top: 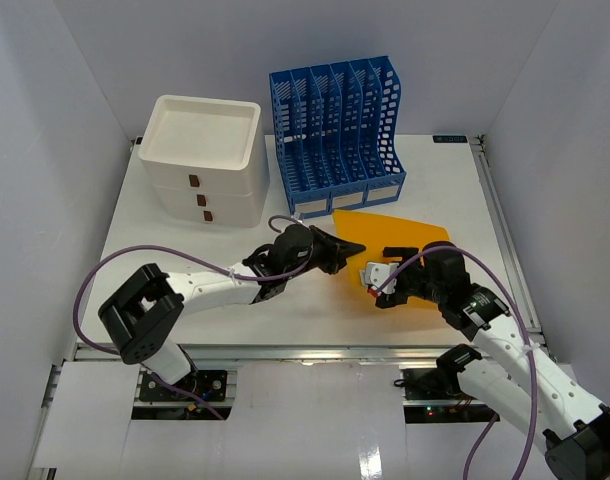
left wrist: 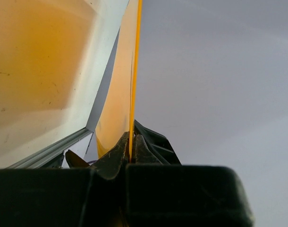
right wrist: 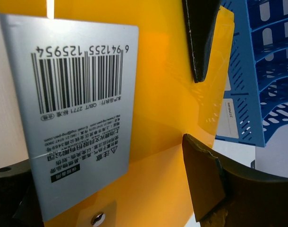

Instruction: Organize the desk

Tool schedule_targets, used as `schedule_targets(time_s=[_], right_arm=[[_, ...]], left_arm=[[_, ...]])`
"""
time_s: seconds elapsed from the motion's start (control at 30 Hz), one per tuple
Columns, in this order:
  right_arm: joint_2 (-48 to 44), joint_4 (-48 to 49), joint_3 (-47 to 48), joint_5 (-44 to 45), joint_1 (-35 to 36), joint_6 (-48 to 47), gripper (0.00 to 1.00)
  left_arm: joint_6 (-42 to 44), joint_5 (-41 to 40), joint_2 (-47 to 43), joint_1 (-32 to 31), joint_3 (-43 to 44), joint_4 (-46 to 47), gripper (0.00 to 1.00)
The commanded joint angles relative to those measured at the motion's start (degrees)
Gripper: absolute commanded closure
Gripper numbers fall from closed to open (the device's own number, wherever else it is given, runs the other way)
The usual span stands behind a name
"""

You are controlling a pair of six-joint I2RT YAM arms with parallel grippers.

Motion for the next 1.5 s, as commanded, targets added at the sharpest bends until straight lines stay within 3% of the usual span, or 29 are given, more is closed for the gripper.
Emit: schedule_targets(time_s=[0.0, 0.17, 0.23, 0.3, 0.43, 0.6, 0.83, 1.1, 1.47], right_arm=[[-0.1, 0.4, 2.6, 1.8, 0.5, -0.7, 0.51], [-0.7, -2.3, 4.6, 2.1, 0.5, -0.8, 0.74], [-0.7, -3.3, 5.2, 1.9, 0.5, -0.5, 0.77], [-0.4, -3.6, 5.5, 1.7, 0.6, 0.6, 0.71], [-0.3, -3.8, 5.8, -0.5, 0.5, 2.3, 0.26], [-0.6, -6.4, 8.1, -4.5, 0.5, 3.4, 0.04], [0.1, -13.2, 13.8, -11.0, 0.5, 4.1, 0.07], [0.0, -7.2, 10.8, -3.1, 0.5, 8.6, 0.09], [-0.7, -1.5, 7.5, 7.3, 1.0, 11.9, 0.02]], left_arm=[[0.6, -2.6, -1.6, -1.0, 4.7, -3.7, 1.0], [3.6, -4.3, -0.8, -0.9, 8.0, -8.5, 1.0], [5.9, -5.0, -0.6, -0.9, 9.6, -10.3, 1.0], [7.8, -5.7, -0.2, -1.0, 12.0, -12.6, 1.0], [9.9, -5.2, 0.6, -0.9, 15.0, -14.7, 1.0], [11.5, -5.1, -0.5, -0.8, 14.8, -15.8, 1.0], [12.9, -4.6, -2.5, 0.1, 13.7, -16.0, 1.0], [12.6, -5.8, -2.9, 0.6, 15.7, -17.3, 1.0], [13.0, -5.3, 2.7, 1.8, 24.7, -18.6, 1.0]])
